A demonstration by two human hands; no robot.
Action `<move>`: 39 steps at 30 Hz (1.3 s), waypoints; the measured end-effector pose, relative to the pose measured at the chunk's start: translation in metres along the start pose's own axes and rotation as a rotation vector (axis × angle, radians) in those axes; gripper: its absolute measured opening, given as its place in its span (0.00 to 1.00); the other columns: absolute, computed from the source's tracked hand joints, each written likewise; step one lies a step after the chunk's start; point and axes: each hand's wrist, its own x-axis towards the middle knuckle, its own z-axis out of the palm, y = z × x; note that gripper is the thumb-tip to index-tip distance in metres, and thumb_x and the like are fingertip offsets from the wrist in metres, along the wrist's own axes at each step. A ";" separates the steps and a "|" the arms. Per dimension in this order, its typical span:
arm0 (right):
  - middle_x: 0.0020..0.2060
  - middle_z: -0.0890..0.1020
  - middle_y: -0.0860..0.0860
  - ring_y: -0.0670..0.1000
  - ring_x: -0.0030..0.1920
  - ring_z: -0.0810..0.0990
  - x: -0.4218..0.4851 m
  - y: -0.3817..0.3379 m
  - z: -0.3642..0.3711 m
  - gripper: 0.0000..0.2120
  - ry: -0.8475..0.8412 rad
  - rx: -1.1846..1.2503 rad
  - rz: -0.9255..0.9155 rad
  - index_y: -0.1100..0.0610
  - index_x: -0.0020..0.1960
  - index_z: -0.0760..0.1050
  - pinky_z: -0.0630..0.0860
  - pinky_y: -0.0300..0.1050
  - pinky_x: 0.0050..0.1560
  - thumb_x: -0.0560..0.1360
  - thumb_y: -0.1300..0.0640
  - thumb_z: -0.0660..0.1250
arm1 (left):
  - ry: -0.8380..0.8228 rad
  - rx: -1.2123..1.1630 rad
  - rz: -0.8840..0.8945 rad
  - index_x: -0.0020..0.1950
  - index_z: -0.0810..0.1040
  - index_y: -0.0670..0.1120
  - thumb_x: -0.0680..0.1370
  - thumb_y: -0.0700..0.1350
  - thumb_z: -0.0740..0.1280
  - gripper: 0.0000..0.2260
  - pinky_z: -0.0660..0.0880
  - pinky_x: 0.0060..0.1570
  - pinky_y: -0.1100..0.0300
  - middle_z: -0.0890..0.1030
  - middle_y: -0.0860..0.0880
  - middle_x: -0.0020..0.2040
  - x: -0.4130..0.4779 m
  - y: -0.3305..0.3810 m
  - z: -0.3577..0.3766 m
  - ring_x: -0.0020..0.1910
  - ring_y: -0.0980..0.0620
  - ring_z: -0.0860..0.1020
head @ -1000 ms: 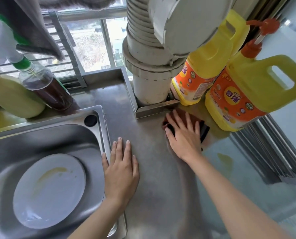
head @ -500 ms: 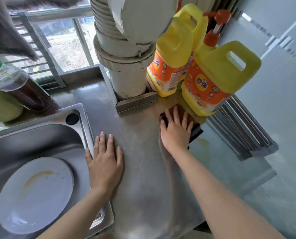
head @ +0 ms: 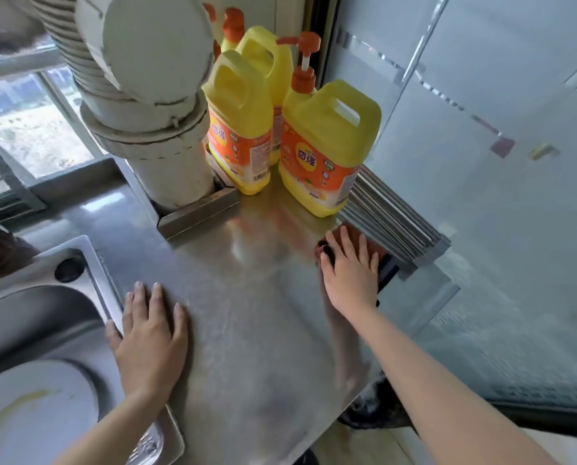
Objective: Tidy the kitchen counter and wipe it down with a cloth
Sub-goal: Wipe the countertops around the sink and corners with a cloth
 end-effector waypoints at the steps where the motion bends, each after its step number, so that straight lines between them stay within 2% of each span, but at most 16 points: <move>1: 0.76 0.48 0.46 0.56 0.76 0.44 -0.011 -0.008 0.003 0.24 0.002 0.014 -0.002 0.44 0.75 0.50 0.43 0.58 0.73 0.81 0.44 0.44 | -0.002 0.001 0.001 0.72 0.63 0.45 0.79 0.52 0.57 0.22 0.47 0.70 0.45 0.59 0.44 0.75 0.000 0.000 0.000 0.74 0.47 0.55; 4: 0.76 0.51 0.45 0.57 0.76 0.47 -0.073 -0.030 0.018 0.24 -0.034 0.016 -0.247 0.42 0.75 0.51 0.41 0.57 0.71 0.80 0.42 0.44 | -0.009 0.012 0.004 0.72 0.63 0.45 0.79 0.52 0.56 0.22 0.46 0.70 0.46 0.59 0.44 0.75 -0.001 -0.002 -0.001 0.74 0.47 0.54; 6: 0.74 0.60 0.44 0.57 0.74 0.56 -0.108 -0.035 0.021 0.23 -0.071 -0.043 -0.435 0.42 0.73 0.57 0.49 0.59 0.69 0.79 0.42 0.47 | -0.015 0.011 0.006 0.72 0.63 0.45 0.79 0.52 0.56 0.22 0.46 0.70 0.46 0.59 0.44 0.75 -0.001 -0.002 -0.002 0.74 0.47 0.54; 8: 0.74 0.59 0.42 0.55 0.75 0.55 -0.097 -0.027 0.014 0.23 -0.124 -0.059 -0.524 0.41 0.73 0.56 0.49 0.58 0.71 0.79 0.42 0.48 | -0.025 0.011 0.008 0.72 0.63 0.45 0.79 0.52 0.56 0.22 0.46 0.70 0.45 0.58 0.43 0.75 -0.001 0.000 -0.002 0.74 0.47 0.53; 11: 0.75 0.49 0.43 0.55 0.76 0.45 -0.039 -0.007 0.004 0.23 -0.095 -0.028 -0.333 0.40 0.75 0.50 0.39 0.56 0.71 0.80 0.41 0.44 | -0.018 0.047 0.012 0.72 0.62 0.44 0.80 0.52 0.54 0.23 0.45 0.69 0.43 0.58 0.43 0.75 -0.003 0.003 -0.001 0.74 0.46 0.53; 13: 0.76 0.48 0.45 0.56 0.76 0.43 -0.006 -0.001 -0.001 0.23 -0.030 -0.009 -0.101 0.42 0.75 0.49 0.37 0.56 0.71 0.80 0.42 0.43 | 0.001 0.084 0.051 0.72 0.62 0.45 0.78 0.54 0.49 0.25 0.44 0.69 0.44 0.59 0.43 0.75 -0.002 0.004 -0.001 0.74 0.44 0.54; 15: 0.76 0.49 0.46 0.56 0.76 0.43 0.001 -0.006 0.003 0.24 0.017 0.006 0.006 0.43 0.75 0.50 0.39 0.57 0.72 0.80 0.42 0.43 | -0.024 0.091 0.180 0.72 0.62 0.48 0.76 0.56 0.47 0.26 0.43 0.70 0.46 0.57 0.44 0.75 0.001 0.013 -0.002 0.74 0.44 0.53; 19: 0.76 0.50 0.45 0.57 0.76 0.45 -0.044 -0.017 0.010 0.25 -0.042 0.003 -0.235 0.41 0.75 0.50 0.41 0.57 0.72 0.78 0.41 0.42 | -0.160 -0.038 0.508 0.73 0.61 0.52 0.77 0.58 0.45 0.26 0.50 0.71 0.48 0.57 0.49 0.76 0.009 0.068 0.011 0.75 0.48 0.53; 23: 0.74 0.60 0.43 0.55 0.74 0.57 -0.066 0.013 0.010 0.24 -0.060 -0.122 -0.462 0.39 0.73 0.55 0.52 0.57 0.69 0.77 0.38 0.47 | -0.170 0.016 0.591 0.73 0.61 0.53 0.78 0.56 0.46 0.24 0.50 0.71 0.50 0.60 0.50 0.75 0.006 0.087 0.029 0.75 0.49 0.54; 26: 0.75 0.56 0.46 0.56 0.75 0.55 -0.021 0.039 0.000 0.29 -0.004 -0.153 -0.320 0.44 0.75 0.50 0.50 0.59 0.71 0.77 0.36 0.42 | -0.167 0.039 0.582 0.74 0.58 0.55 0.78 0.56 0.47 0.23 0.45 0.71 0.51 0.57 0.52 0.76 0.008 0.084 0.036 0.75 0.50 0.51; 29: 0.76 0.54 0.49 0.55 0.76 0.48 0.015 0.038 -0.006 0.30 0.034 -0.032 -0.001 0.50 0.76 0.46 0.44 0.57 0.73 0.78 0.40 0.46 | -0.175 0.047 0.586 0.74 0.55 0.56 0.78 0.56 0.46 0.24 0.44 0.72 0.51 0.55 0.52 0.76 0.008 0.086 0.036 0.75 0.51 0.48; 30: 0.76 0.52 0.49 0.55 0.76 0.46 0.014 0.028 -0.004 0.29 0.046 -0.035 0.023 0.50 0.76 0.47 0.43 0.58 0.73 0.79 0.41 0.46 | -0.181 0.051 0.587 0.74 0.55 0.56 0.78 0.56 0.46 0.24 0.42 0.72 0.51 0.54 0.52 0.76 0.008 0.086 0.036 0.75 0.51 0.48; 32: 0.76 0.48 0.46 0.55 0.76 0.45 -0.005 0.007 0.004 0.27 0.014 -0.039 -0.116 0.46 0.76 0.48 0.42 0.59 0.74 0.79 0.40 0.45 | -0.184 0.060 0.586 0.74 0.55 0.56 0.78 0.56 0.46 0.24 0.41 0.71 0.52 0.55 0.52 0.76 0.008 0.085 0.034 0.75 0.51 0.48; 36: 0.75 0.54 0.43 0.50 0.75 0.49 -0.036 0.014 -0.001 0.28 -0.130 -0.081 -0.601 0.44 0.75 0.51 0.45 0.55 0.73 0.77 0.40 0.49 | -0.184 0.068 0.596 0.74 0.55 0.55 0.78 0.58 0.44 0.24 0.41 0.71 0.53 0.55 0.52 0.76 0.009 0.082 0.033 0.75 0.53 0.47; 37: 0.75 0.54 0.42 0.49 0.75 0.48 -0.025 0.029 -0.004 0.28 -0.128 -0.105 -0.605 0.43 0.75 0.50 0.43 0.53 0.73 0.77 0.40 0.49 | -0.183 0.067 0.595 0.74 0.55 0.55 0.78 0.58 0.44 0.25 0.42 0.71 0.52 0.55 0.52 0.76 0.009 0.082 0.034 0.75 0.53 0.47; 39: 0.75 0.51 0.42 0.49 0.76 0.47 -0.001 0.051 -0.010 0.28 -0.087 -0.112 -0.428 0.44 0.75 0.49 0.43 0.53 0.74 0.78 0.40 0.49 | -0.169 0.068 0.592 0.74 0.57 0.55 0.77 0.57 0.45 0.25 0.45 0.71 0.51 0.56 0.51 0.76 0.009 0.083 0.034 0.75 0.51 0.50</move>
